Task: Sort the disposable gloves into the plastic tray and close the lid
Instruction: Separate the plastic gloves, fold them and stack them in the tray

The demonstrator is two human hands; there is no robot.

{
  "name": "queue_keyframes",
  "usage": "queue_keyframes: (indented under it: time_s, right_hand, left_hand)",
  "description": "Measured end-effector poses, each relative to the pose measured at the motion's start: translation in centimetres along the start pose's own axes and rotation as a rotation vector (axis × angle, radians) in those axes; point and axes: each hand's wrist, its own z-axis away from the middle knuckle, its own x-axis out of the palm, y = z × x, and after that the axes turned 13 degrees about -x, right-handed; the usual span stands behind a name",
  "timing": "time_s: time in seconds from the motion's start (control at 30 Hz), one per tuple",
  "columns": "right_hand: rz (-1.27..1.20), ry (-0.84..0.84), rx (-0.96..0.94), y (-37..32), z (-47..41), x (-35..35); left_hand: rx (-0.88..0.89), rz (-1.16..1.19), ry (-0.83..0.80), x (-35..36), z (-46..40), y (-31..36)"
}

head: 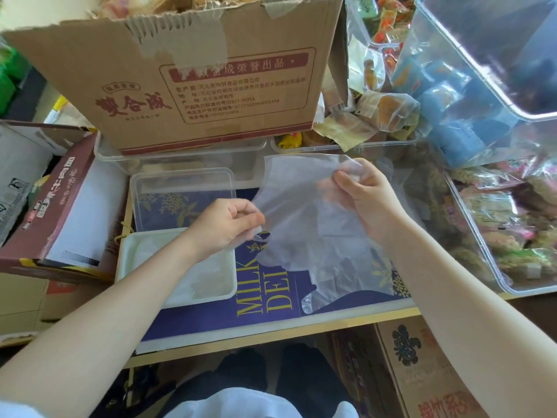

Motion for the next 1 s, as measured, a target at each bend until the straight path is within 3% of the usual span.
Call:
queue_keyframes:
  time_s: [0.13,0.3,0.43,0.57,0.63,0.7,0.77,0.83,0.9,1.0]
  right_hand:
    - [0.041,-0.077,0.007,0.2,0.2,-1.7]
    - [0.130,-0.211,0.033,1.5,0.6,-2.2]
    - [0.094,-0.119,0.032,1.7,-0.1,-2.8]
    - [0.115,-0.058,0.023,2.2,-1.0,-4.6]
    - [0.219,-0.001,0.066,3.8,-1.2,-6.2]
    - [0.504,0.017,0.149,6.3,-1.0,-8.8]
    - [0.879,-0.155,0.336,8.9,-0.2,-11.5]
    - [1.096,-0.336,0.525,10.6,1.3,-13.6]
    - [1.133,-0.338,0.559,11.3,2.6,-14.6]
    - [1.093,-0.230,0.451,12.1,3.7,-14.8]
  left_hand:
    - [-0.064,-0.366,0.020,0.6,-1.5,-0.5]
    - [0.098,-0.126,0.042,4.4,-2.1,2.1]
    - [0.135,0.111,0.229,7.1,-2.3,3.4]
    - [0.117,0.167,0.388,7.9,-3.0,3.4]
    - [0.076,0.163,0.446,7.8,-3.4,3.2]
    - [0.020,0.112,0.482,7.3,-4.0,2.2]
    - [-0.052,0.125,0.488,6.8,-4.6,1.0]
    - [-0.111,0.138,0.493,6.6,-4.9,-0.1]
    - [-0.133,0.163,0.496,6.8,-4.9,-0.6]
    - [-0.145,0.243,0.476,7.5,-4.9,-0.6]
